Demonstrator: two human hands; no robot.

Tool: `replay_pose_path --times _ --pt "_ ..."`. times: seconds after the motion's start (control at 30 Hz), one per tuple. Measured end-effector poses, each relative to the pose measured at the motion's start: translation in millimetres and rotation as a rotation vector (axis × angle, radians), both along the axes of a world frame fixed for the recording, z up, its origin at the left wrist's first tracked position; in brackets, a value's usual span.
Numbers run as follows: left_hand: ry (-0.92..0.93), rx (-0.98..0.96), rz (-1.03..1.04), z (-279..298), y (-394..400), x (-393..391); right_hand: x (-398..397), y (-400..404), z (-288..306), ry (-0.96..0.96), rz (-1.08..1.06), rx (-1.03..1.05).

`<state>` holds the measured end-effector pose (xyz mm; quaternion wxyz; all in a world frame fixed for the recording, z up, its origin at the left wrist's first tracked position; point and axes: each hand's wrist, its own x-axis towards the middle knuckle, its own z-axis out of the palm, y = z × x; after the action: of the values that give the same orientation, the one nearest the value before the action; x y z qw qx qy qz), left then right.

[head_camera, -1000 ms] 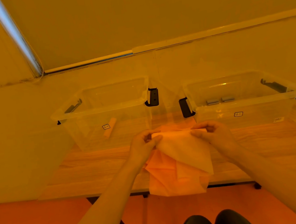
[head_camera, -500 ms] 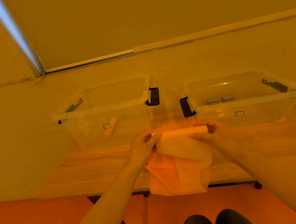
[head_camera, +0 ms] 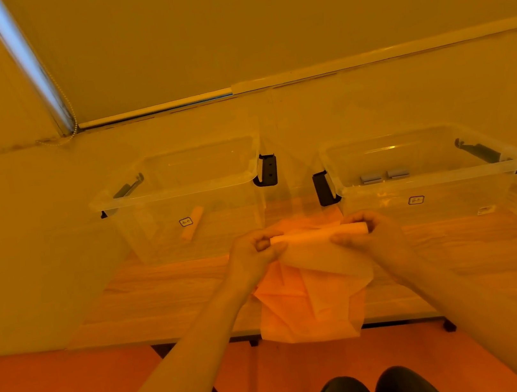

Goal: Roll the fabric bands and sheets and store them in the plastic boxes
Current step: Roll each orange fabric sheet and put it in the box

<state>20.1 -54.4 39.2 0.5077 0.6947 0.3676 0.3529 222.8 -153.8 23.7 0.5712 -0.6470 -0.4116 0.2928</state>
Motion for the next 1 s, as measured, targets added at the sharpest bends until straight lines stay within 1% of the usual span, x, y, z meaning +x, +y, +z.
replay_pose_path --times 0.2,0.3,0.37,0.5,0.8,1.0 --pt "0.012 0.030 0.004 -2.8 2.0 0.8 1.8 -0.9 0.0 0.033 0.014 0.014" --pt "-0.008 0.029 -0.007 0.0 -1.3 2.8 -0.2 -0.1 -1.2 0.009 -0.016 0.025" --pt "0.015 0.057 0.003 1.7 -1.6 4.5 -1.0 -0.1 -1.4 0.000 -0.021 0.023" --pt "0.037 0.012 0.037 3.0 0.5 5.4 0.0 -0.6 -1.6 0.037 -0.013 0.037" --pt "0.071 0.081 0.033 3.5 0.4 5.8 -5.7 0.6 0.2 0.025 -0.047 0.061" --pt "0.052 0.051 0.061 -0.3 2.5 5.1 -1.5 -0.8 1.3 0.035 0.011 0.032"
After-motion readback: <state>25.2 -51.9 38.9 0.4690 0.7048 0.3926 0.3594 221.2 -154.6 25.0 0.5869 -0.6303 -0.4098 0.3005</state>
